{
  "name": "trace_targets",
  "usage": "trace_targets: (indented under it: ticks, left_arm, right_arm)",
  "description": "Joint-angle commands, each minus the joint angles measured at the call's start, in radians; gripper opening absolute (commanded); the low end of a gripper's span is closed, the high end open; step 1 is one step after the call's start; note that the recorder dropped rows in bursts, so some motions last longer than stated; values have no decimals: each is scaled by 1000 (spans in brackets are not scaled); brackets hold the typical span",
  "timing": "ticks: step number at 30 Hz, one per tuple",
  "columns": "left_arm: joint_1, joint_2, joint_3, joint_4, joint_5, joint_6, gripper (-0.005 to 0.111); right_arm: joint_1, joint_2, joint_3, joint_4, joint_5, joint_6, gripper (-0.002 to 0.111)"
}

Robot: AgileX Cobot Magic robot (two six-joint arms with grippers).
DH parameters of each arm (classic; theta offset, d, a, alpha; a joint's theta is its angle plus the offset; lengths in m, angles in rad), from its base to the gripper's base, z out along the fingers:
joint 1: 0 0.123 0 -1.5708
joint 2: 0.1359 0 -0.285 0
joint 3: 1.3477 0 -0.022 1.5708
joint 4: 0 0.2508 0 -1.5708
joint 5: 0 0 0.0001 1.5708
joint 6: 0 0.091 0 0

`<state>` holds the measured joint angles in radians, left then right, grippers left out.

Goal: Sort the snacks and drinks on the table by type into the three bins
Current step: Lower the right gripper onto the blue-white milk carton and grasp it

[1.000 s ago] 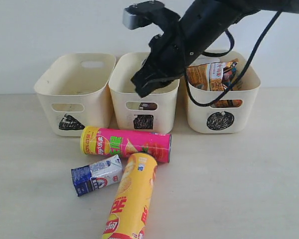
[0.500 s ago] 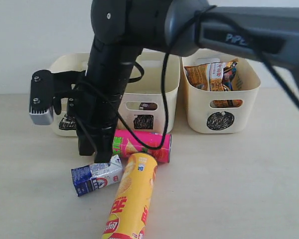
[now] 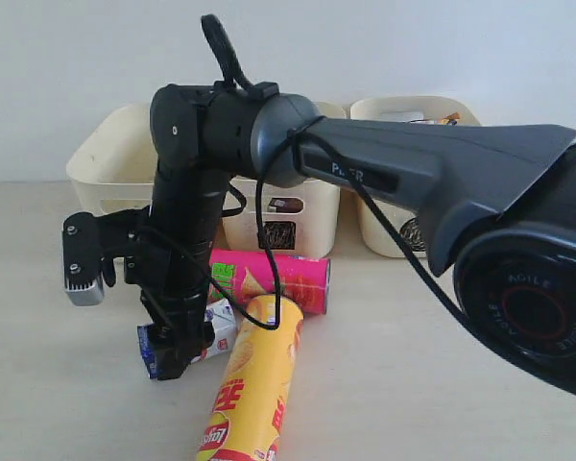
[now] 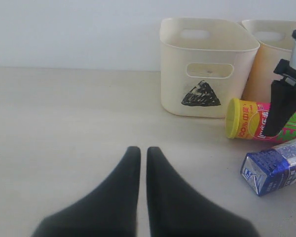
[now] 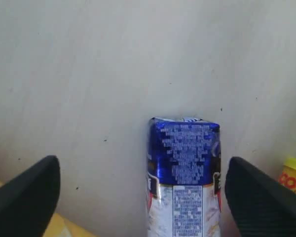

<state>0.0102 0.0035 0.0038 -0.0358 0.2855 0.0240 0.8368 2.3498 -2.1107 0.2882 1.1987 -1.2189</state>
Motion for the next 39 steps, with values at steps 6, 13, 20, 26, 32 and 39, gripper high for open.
trace_targets:
  ticks: [6,13,20,26,32,39]
  left_arm:
    - [5,-4,-4,-1,-8,-5,4]
    - [5,-4,-4,-1,-8,-5,4]
    - [5,-4,-4,-1,-6,-5,4]
    - [5,-4,-4,-1,-6,-5,4]
    - [5,-4,-4,-1,-8,-5,4]
    - [5,-4,-4,-1,-8,-5,4]
  right_arm:
    - [0,55,-6,-15,-49,-20,82]
    - [0,62,-6,-36,-111,-32,82]
    - [0,96,-6,-78,-115,-38,76]
    - [0,90,-6,-78,-120,-38,4]
    - [0,90,-6,-63,-107,-33,3]
    - [0,57,-6,-34,-112,-33,3]
